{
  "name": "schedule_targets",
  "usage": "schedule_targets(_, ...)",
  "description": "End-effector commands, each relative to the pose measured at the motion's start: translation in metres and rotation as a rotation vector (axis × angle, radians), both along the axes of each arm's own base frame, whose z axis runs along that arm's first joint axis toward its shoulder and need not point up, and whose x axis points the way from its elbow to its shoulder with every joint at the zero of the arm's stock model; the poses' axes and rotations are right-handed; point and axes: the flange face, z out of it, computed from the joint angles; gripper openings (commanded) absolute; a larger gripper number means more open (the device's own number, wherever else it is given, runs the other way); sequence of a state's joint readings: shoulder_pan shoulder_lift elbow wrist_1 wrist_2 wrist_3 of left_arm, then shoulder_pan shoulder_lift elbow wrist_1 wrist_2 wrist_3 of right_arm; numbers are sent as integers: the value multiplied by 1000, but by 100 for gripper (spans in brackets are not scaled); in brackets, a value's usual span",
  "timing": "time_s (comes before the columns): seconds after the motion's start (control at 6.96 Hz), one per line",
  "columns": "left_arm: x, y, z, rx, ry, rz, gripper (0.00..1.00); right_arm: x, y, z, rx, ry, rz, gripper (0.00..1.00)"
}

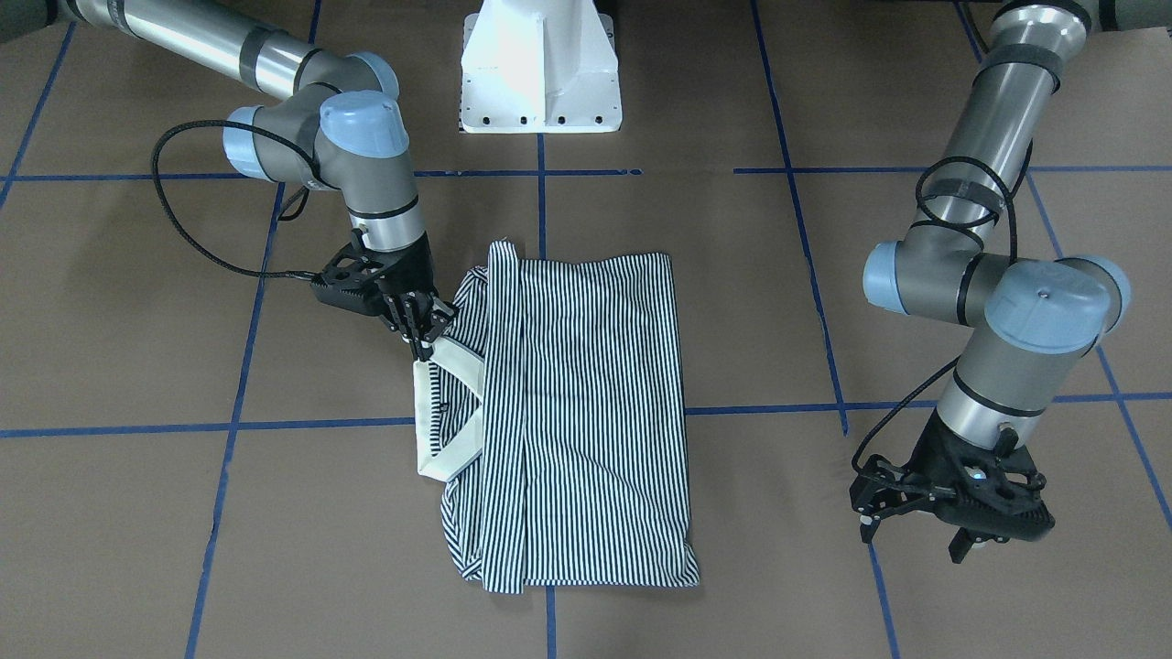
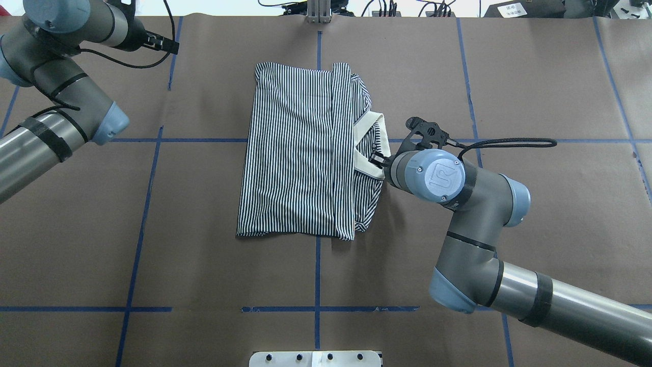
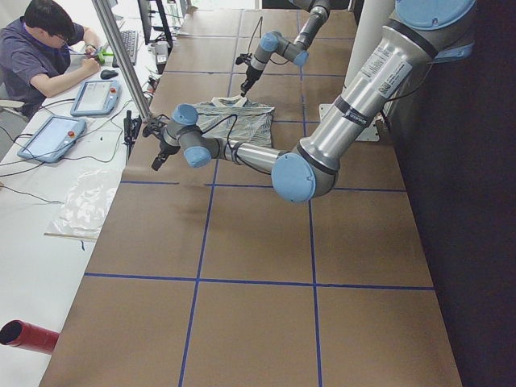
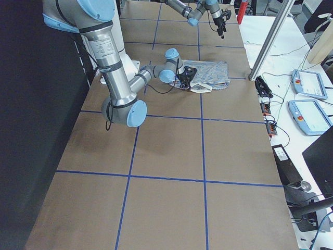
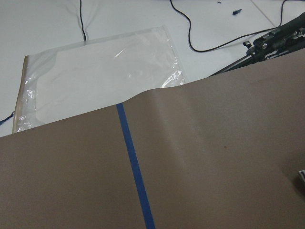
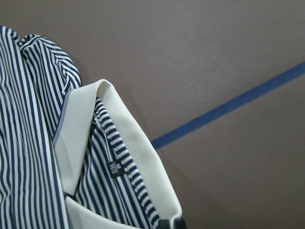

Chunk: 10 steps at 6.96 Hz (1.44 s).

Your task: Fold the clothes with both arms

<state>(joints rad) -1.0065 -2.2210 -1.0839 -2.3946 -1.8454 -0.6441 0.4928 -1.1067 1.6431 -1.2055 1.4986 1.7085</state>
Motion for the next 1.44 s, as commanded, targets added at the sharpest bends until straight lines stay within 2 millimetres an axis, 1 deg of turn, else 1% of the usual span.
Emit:
schedule_targets(0.0,0,5,0,3,4,4,100,5,14,20,5,31,-17,99)
schedule_targets(0.14,1,6,-1,-3,13,-2,100,13,16,12,65,48,-66,100)
schedule_targets(0.29,5,11,0,-6,18,2,100,32,18,9,125,121,-139,100)
schedule_targets(0.43,9,13,-1,-5,18,8,100,59,31,0,190,218,-252,100)
schedule_targets(0.57,10,15,3,-10,17,11,100,70,45,-25,180,257,-275,100)
schedule_targets(0.72,11,16,2,-9,18,12,100,56,55,-63,182,268,-297,100)
schedule_targets(0.86,11,16,1,-8,19,14,100,30,77,-90,201,292,-332,100)
schedule_targets(1.15,14,18,-3,-16,35,7,100,-13,122,-104,277,314,-379,100)
schedule_targets(1.29,15,19,-2,-17,34,9,100,-36,133,-104,313,352,-374,85)
